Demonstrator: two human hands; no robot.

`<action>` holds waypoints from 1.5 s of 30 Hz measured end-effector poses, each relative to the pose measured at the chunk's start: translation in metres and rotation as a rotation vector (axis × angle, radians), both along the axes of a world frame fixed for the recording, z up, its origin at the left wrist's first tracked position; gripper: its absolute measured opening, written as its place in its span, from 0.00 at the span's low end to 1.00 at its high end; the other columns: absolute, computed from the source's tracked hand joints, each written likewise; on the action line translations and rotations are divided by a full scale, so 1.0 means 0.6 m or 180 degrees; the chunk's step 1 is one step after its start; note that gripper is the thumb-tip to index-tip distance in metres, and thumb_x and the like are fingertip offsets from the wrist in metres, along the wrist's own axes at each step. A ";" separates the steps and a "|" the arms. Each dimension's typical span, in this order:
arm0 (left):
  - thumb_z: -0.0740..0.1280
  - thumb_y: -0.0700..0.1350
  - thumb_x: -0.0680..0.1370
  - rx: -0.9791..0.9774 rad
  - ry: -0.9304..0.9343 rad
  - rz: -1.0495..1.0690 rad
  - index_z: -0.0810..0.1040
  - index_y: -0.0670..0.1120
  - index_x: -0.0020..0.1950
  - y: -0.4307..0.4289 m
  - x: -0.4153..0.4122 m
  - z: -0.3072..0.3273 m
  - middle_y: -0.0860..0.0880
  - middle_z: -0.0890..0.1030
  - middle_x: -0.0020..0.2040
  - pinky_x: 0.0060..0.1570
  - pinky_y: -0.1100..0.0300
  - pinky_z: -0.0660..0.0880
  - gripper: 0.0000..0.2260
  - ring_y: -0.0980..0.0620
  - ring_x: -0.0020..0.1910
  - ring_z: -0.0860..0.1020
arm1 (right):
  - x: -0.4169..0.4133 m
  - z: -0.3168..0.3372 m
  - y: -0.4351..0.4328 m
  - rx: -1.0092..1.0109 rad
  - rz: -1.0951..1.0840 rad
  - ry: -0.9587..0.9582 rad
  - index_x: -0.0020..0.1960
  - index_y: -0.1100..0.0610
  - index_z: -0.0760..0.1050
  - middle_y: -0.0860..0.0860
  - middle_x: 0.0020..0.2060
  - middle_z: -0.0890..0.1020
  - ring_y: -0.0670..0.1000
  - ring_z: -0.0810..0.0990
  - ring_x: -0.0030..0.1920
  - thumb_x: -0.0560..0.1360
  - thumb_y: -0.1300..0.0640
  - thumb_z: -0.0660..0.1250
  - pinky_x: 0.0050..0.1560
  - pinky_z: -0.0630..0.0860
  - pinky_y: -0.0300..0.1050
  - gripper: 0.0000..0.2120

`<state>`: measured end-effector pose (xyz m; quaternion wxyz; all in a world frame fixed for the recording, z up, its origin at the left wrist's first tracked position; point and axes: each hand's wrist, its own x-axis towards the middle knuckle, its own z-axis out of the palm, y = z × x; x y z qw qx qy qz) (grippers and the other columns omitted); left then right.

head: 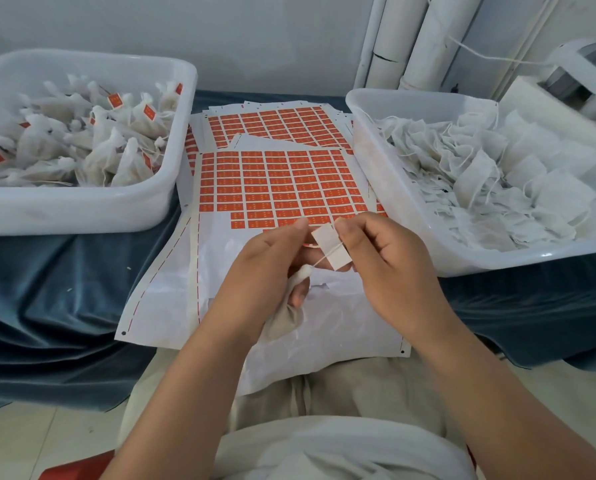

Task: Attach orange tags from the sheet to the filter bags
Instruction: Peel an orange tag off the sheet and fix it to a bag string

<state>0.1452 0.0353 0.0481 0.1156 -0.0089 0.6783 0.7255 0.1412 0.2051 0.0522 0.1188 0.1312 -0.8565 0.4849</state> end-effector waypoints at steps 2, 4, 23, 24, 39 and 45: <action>0.59 0.57 0.86 -0.0121 0.0000 -0.0163 0.87 0.64 0.45 -0.003 -0.002 -0.003 0.53 0.87 0.39 0.28 0.70 0.73 0.18 0.58 0.22 0.72 | -0.001 -0.001 0.003 0.0107 0.0022 0.0036 0.47 0.53 0.81 0.41 0.36 0.81 0.44 0.80 0.38 0.85 0.48 0.62 0.37 0.72 0.33 0.14; 0.64 0.58 0.84 0.0110 -0.0047 -0.0363 0.88 0.59 0.49 -0.006 -0.006 -0.008 0.50 0.89 0.46 0.29 0.69 0.73 0.14 0.58 0.23 0.71 | -0.004 0.000 0.007 0.0276 0.0067 0.0071 0.47 0.53 0.81 0.45 0.36 0.80 0.48 0.78 0.37 0.85 0.47 0.62 0.36 0.72 0.38 0.14; 0.71 0.61 0.76 0.0203 0.0128 -0.0892 0.90 0.51 0.51 -0.016 -0.015 -0.027 0.46 0.89 0.50 0.30 0.68 0.71 0.15 0.57 0.28 0.71 | -0.009 0.012 0.014 0.0298 0.0438 0.0083 0.40 0.46 0.72 0.42 0.32 0.76 0.45 0.76 0.34 0.83 0.45 0.61 0.37 0.71 0.32 0.14; 0.71 0.60 0.76 0.0183 0.0155 -0.0889 0.90 0.51 0.51 -0.015 -0.014 -0.026 0.46 0.89 0.50 0.30 0.68 0.71 0.15 0.57 0.28 0.71 | -0.009 0.011 0.016 0.0247 0.0462 0.0034 0.40 0.47 0.73 0.43 0.32 0.76 0.44 0.76 0.34 0.83 0.45 0.61 0.37 0.71 0.32 0.14; 0.67 0.50 0.83 -0.0722 0.1369 0.0382 0.87 0.54 0.43 0.006 0.001 -0.018 0.59 0.85 0.35 0.30 0.71 0.72 0.12 0.58 0.30 0.79 | -0.017 -0.002 0.013 0.0000 0.0712 -0.0745 0.48 0.44 0.80 0.45 0.40 0.86 0.47 0.86 0.41 0.80 0.36 0.64 0.41 0.82 0.38 0.13; 0.65 0.55 0.83 -0.1023 0.1287 0.0537 0.86 0.56 0.42 0.008 -0.003 -0.021 0.58 0.85 0.35 0.33 0.71 0.76 0.14 0.56 0.32 0.82 | -0.010 0.000 0.008 0.0235 0.0498 -0.0043 0.41 0.43 0.78 0.40 0.34 0.81 0.46 0.81 0.39 0.83 0.49 0.68 0.40 0.72 0.29 0.12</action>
